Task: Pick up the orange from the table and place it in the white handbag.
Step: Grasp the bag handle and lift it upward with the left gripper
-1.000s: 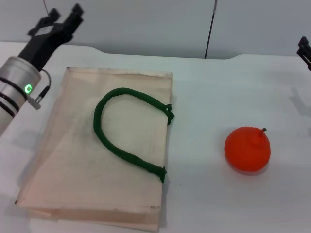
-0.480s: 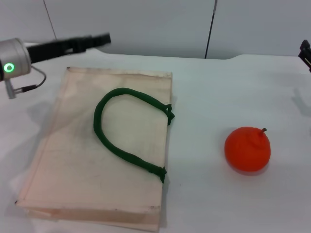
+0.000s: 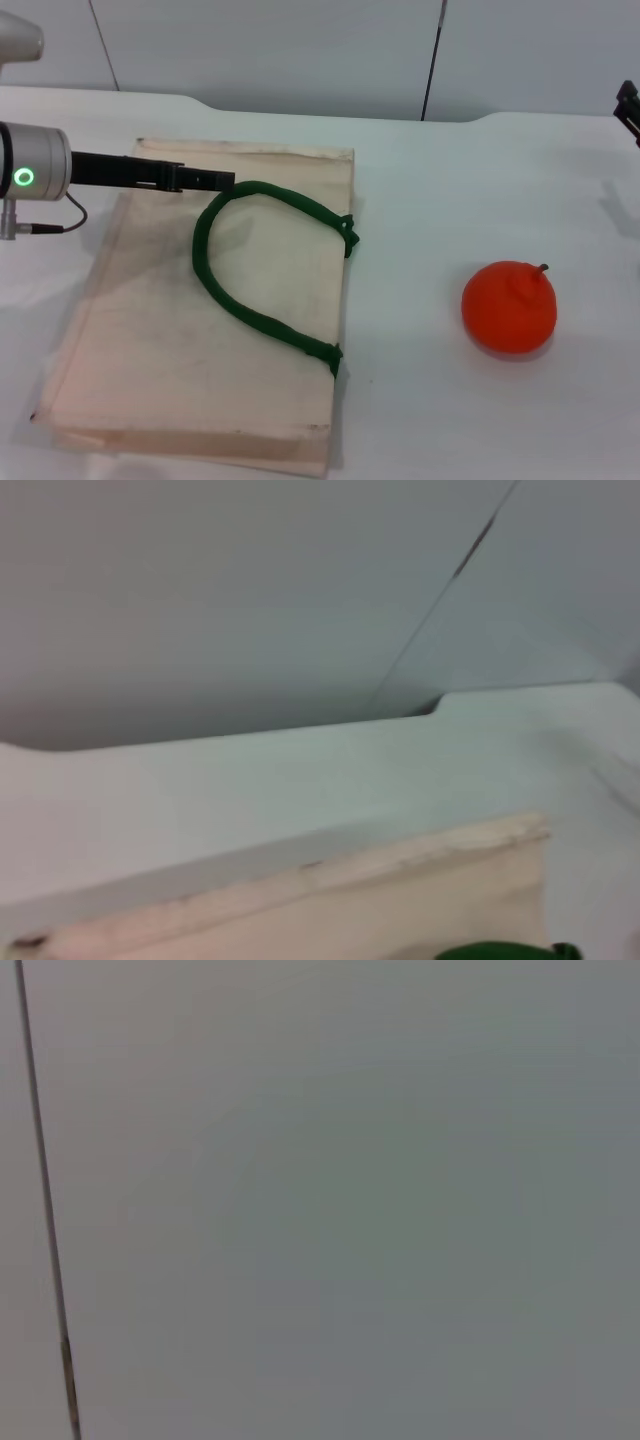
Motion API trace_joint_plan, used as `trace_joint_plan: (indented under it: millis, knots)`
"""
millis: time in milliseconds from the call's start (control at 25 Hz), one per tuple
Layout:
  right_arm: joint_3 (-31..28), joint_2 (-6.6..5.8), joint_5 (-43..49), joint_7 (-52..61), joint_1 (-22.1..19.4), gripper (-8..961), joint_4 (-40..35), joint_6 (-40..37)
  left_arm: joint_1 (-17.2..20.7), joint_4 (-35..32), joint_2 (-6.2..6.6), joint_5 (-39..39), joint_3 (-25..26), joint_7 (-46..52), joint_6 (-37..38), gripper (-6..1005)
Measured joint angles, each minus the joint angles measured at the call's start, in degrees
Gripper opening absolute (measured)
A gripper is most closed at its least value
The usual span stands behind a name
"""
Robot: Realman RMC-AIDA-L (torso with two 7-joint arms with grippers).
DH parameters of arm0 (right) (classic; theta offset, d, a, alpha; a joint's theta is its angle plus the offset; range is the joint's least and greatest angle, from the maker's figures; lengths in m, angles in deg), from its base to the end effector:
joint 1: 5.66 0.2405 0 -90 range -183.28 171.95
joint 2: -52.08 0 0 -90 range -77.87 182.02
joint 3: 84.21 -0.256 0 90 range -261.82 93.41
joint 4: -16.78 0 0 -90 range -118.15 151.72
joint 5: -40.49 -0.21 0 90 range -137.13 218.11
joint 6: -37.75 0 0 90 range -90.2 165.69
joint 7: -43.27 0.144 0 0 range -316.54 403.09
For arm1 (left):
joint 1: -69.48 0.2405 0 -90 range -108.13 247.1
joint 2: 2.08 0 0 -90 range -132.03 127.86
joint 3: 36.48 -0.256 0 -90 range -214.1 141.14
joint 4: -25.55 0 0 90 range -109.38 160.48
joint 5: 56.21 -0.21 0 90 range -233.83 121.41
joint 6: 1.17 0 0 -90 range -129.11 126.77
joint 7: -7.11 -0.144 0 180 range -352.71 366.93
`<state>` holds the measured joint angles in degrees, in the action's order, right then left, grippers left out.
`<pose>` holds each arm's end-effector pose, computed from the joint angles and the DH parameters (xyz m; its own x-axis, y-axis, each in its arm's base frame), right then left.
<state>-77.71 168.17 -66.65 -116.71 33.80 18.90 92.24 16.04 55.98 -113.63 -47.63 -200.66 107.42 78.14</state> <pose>0.3131 0.4054 0.0080 0.6623 -0.0718 -0.7458 -0.7473 -0.1357 -0.6505 -0.2788 0.4104 0.0501 0.5519 0.7075 0.4414 0.8316 -0.5067 -0.2275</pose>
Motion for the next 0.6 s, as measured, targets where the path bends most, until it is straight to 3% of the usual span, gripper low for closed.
trace_joint_plan:
  millis: [600]
  knots:
    - [0.7,0.0,0.82,1.0,0.68,886,0.52,-0.94,-1.47,-6.0,-0.38,-3.32,0.09,0.63,-9.58,719]
